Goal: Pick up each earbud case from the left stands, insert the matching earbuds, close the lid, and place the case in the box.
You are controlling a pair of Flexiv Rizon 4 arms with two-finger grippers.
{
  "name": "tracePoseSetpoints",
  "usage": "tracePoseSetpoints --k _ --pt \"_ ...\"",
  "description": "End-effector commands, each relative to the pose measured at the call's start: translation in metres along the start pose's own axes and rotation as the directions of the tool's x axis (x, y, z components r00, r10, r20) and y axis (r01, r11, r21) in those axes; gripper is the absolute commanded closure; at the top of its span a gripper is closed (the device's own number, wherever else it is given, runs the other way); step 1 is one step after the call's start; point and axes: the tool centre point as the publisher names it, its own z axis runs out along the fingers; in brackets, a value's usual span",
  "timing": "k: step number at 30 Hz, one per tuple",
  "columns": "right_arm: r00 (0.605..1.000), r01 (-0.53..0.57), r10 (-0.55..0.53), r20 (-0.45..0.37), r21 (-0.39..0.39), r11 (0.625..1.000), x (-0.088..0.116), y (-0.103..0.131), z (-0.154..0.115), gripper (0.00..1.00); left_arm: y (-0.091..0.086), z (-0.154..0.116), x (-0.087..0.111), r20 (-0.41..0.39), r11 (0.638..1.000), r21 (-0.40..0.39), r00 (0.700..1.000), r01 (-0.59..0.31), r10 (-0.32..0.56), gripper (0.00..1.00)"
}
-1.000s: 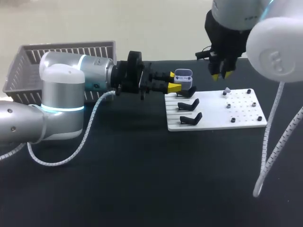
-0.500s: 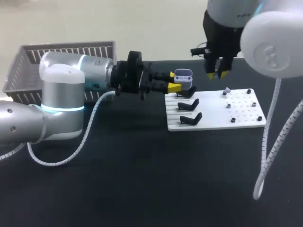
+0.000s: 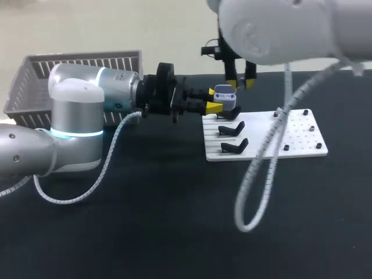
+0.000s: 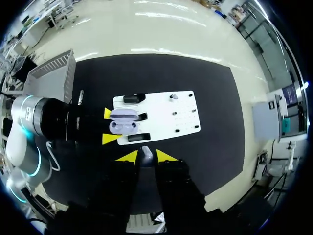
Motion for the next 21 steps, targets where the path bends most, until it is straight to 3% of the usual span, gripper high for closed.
tracePoseSetpoints --k 1,20,21 --pt "0.998 -0.008 0.01 -0.054 0.047 0.999 -0.0065 0.0089 0.0005 1.0 0.0004 -0.0001 0.0007 0.001 1.0 0.0 1.0 -0.001 0.001 1.0" --pt "0.998 -0.008 0.01 -0.054 0.047 0.999 -0.0065 0.0089 0.0005 1.0 0.0004 -0.0001 0.0007 0.001 1.0 0.0 1.0 -0.001 0.001 1.0" --pt "0.997 -0.042 0.045 -0.058 0.054 0.998 -0.008 0.0103 0.0012 1.0 0.0004 -0.0001 0.0007 0.001 1.0 0.0 1.0 -0.001 0.001 1.0"
